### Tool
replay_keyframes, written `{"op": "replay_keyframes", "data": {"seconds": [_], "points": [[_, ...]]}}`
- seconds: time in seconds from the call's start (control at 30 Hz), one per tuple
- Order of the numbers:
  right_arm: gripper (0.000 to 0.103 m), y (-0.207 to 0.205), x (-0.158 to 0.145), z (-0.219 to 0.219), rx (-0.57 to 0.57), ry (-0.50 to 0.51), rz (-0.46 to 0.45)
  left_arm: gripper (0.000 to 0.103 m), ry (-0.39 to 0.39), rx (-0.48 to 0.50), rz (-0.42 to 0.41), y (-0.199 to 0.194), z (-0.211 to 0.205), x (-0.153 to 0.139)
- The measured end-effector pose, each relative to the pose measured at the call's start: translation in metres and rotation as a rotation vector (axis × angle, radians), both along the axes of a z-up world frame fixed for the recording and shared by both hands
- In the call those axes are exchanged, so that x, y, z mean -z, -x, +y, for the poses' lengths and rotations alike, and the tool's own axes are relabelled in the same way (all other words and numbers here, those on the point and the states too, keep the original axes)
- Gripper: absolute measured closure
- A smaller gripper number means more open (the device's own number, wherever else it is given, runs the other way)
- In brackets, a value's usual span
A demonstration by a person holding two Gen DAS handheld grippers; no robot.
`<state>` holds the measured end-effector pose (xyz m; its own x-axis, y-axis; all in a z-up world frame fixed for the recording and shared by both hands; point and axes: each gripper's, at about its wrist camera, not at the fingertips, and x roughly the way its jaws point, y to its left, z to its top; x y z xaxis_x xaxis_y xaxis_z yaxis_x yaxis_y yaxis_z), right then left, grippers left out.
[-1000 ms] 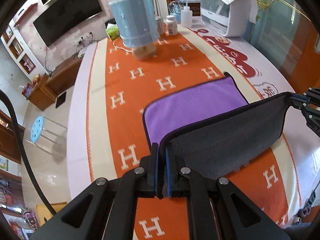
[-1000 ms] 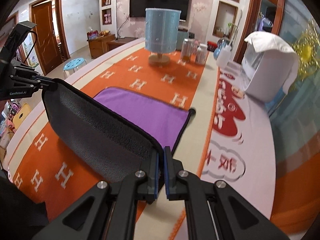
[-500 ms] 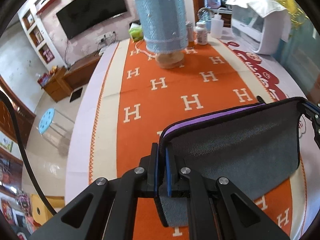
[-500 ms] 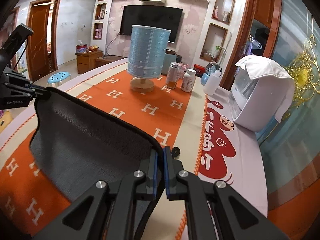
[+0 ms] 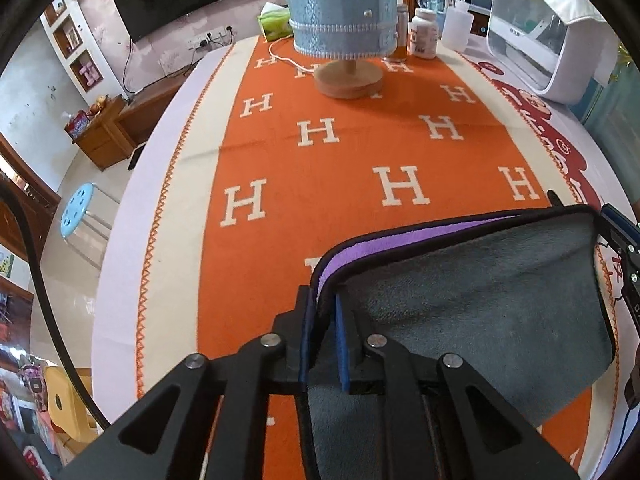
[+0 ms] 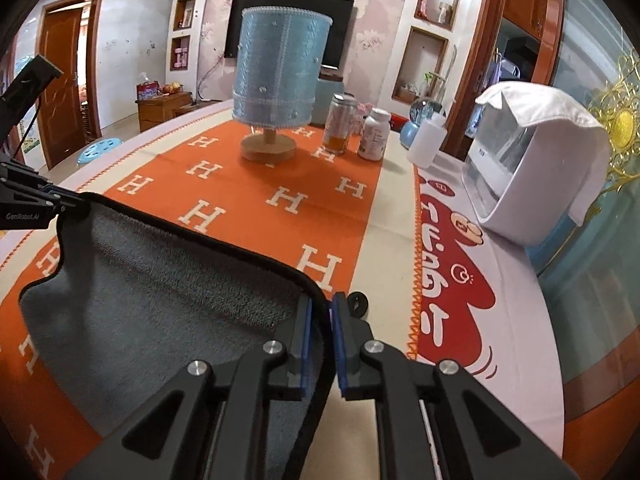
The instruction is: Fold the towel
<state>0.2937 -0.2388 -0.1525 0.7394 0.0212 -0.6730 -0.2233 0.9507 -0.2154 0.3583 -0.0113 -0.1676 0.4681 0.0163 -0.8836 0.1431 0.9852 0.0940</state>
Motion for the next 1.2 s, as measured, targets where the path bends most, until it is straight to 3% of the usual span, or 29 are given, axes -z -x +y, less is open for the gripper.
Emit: {"op": "replay_keyframes", "data": {"seconds": [0.07, 0.2, 0.27, 0.37, 0.57, 0.77, 1.2], "points": [[0.086, -0.003, 0.004, -0.002, 0.022, -0.001, 0.0, 0.077, 0.012, -0.003, 0.007, -0.003, 0.001, 0.004], [0.072, -0.007, 0.011, -0.006, 0.052, -0.033, 0.017, 0.065, 0.062, -0.013, 0.029, -0.005, 0.005, 0.009], [0.065, -0.007, 0.013, -0.007, 0.062, -0.039, 0.022, 0.046, 0.073, -0.033, 0.034, -0.003, 0.007, 0.01], [0.056, -0.005, 0.013, -0.008, 0.066, -0.051, 0.031, 0.033, 0.081, -0.065, 0.022, 0.001, 0.01, 0.007], [0.041, 0.003, 0.01, -0.011, 0.088, -0.092, 0.053, 0.027, 0.079, -0.093, 0.016, 0.016, 0.016, 0.0], [0.039, 0.023, 0.006, -0.014, 0.129, -0.144, 0.087, 0.022, 0.109, -0.109, 0.02, 0.04, 0.025, -0.007], [0.035, 0.091, 0.01, -0.021, 0.221, -0.25, 0.172, 0.021, 0.174, -0.147, 0.052, 0.114, 0.051, -0.013]]}}
